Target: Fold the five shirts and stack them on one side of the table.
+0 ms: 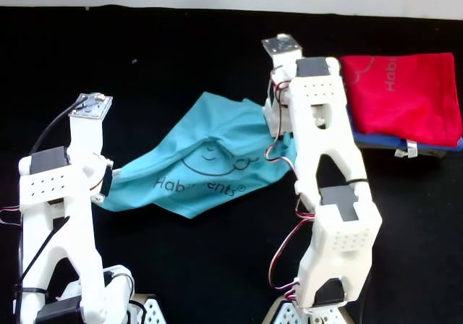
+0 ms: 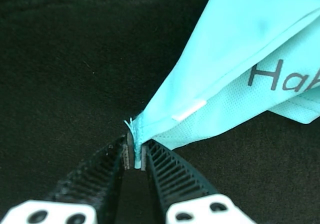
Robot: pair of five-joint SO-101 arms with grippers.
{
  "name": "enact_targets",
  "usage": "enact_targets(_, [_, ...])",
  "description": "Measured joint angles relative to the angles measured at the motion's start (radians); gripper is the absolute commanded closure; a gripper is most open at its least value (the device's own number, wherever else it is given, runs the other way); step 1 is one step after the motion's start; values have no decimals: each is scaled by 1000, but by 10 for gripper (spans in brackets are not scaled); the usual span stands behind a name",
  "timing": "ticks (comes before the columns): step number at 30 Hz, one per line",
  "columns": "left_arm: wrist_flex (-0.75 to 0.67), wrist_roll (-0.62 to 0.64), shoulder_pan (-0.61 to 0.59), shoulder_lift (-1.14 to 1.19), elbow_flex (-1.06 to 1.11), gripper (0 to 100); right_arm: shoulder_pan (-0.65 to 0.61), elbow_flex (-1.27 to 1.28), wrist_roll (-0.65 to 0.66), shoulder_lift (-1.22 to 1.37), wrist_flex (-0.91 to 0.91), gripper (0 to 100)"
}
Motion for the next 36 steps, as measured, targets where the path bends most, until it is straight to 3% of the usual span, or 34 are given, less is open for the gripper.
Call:
enact_targets(9, [0, 0, 0, 0, 0, 992, 2, 0, 0, -9, 61, 993])
enact_targets(15, [12, 0, 0, 0, -51, 992, 14, -61, 0, -186, 61, 993])
enact_targets(24, [157, 61, 63, 0, -437, 992, 15, -172, 0, -265, 11, 993])
enact_targets(29, [158, 61, 91, 0, -657, 992, 15, -362, 0, -265, -101, 993])
enact_targets(36, [181, 64, 91, 0, -956, 992, 18, -720, -2, -265, -72, 993])
